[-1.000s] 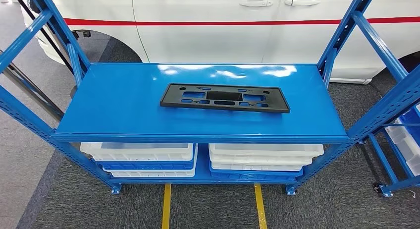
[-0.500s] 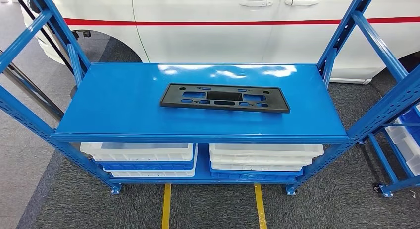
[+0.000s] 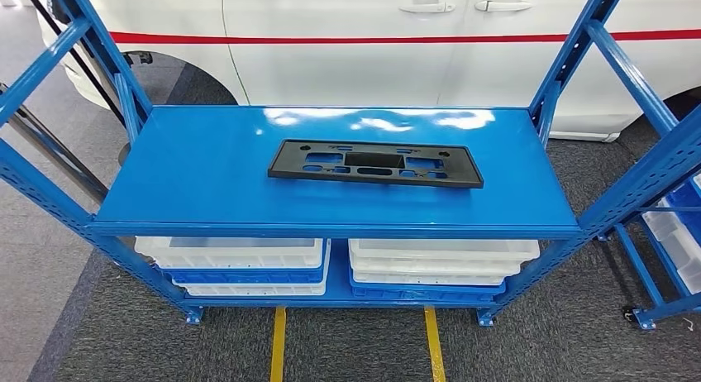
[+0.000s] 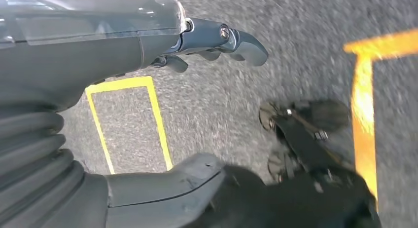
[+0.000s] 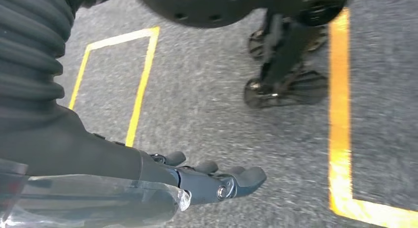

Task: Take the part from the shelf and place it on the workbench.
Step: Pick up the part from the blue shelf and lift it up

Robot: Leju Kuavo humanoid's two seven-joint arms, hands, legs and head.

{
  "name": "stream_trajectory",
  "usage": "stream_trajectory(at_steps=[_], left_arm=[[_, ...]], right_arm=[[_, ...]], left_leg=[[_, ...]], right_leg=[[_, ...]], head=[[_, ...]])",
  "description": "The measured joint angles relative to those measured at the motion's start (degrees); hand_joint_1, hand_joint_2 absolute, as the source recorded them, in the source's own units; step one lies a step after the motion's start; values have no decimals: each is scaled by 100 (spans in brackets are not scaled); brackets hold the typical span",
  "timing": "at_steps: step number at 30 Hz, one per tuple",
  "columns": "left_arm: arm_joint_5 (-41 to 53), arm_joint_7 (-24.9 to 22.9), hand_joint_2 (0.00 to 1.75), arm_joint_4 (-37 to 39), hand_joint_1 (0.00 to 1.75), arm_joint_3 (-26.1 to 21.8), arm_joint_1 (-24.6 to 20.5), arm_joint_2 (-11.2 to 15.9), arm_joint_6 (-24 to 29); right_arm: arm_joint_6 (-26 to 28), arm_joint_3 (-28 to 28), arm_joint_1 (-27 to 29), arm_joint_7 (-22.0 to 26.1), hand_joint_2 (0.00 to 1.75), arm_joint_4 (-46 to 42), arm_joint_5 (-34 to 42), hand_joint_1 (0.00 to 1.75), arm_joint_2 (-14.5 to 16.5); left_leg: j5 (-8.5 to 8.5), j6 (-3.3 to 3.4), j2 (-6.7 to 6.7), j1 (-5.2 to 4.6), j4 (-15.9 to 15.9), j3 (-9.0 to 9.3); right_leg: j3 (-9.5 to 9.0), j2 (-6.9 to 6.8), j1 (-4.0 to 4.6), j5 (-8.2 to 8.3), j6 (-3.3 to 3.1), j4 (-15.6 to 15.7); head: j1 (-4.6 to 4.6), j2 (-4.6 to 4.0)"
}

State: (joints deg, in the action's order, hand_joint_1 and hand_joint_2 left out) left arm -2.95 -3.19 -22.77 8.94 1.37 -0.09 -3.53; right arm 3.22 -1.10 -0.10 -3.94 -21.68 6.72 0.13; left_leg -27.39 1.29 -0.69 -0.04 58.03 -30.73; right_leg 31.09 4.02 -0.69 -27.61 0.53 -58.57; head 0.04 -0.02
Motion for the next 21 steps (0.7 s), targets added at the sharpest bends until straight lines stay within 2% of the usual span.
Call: stream_trajectory(at_steps=[8,13,17,21], left_arm=[[-537,-331,0,-15,0,949,-609,57,-506],[-915,-473,0,-71,0,1584,-894,150,-756],[-1266,-502,0,-148,0,2025,-993,250,-862],[-1627,-480,0,-198,0,2240,-924,369,-779]], right_arm=[[370,-130,-772,-179,0,241,739,0,-18],[685,-224,-1243,-70,0,395,1178,0,-33],[984,-338,-1457,299,0,490,1448,0,-67],[957,-486,-1272,941,0,567,1565,0,-175]], left_leg=[[29,3,-1,-6,2,-12],[36,3,-1,-7,2,-12],[39,1,-3,-6,5,3],[39,1,-11,-6,5,-9]], right_leg=[[11,0,-4,23,6,-1],[13,0,-5,30,8,-2],[17,0,-5,31,9,-2],[25,-5,-5,30,9,-2]], head=[[0,-1],[0,-1],[0,0],[0,-1]])
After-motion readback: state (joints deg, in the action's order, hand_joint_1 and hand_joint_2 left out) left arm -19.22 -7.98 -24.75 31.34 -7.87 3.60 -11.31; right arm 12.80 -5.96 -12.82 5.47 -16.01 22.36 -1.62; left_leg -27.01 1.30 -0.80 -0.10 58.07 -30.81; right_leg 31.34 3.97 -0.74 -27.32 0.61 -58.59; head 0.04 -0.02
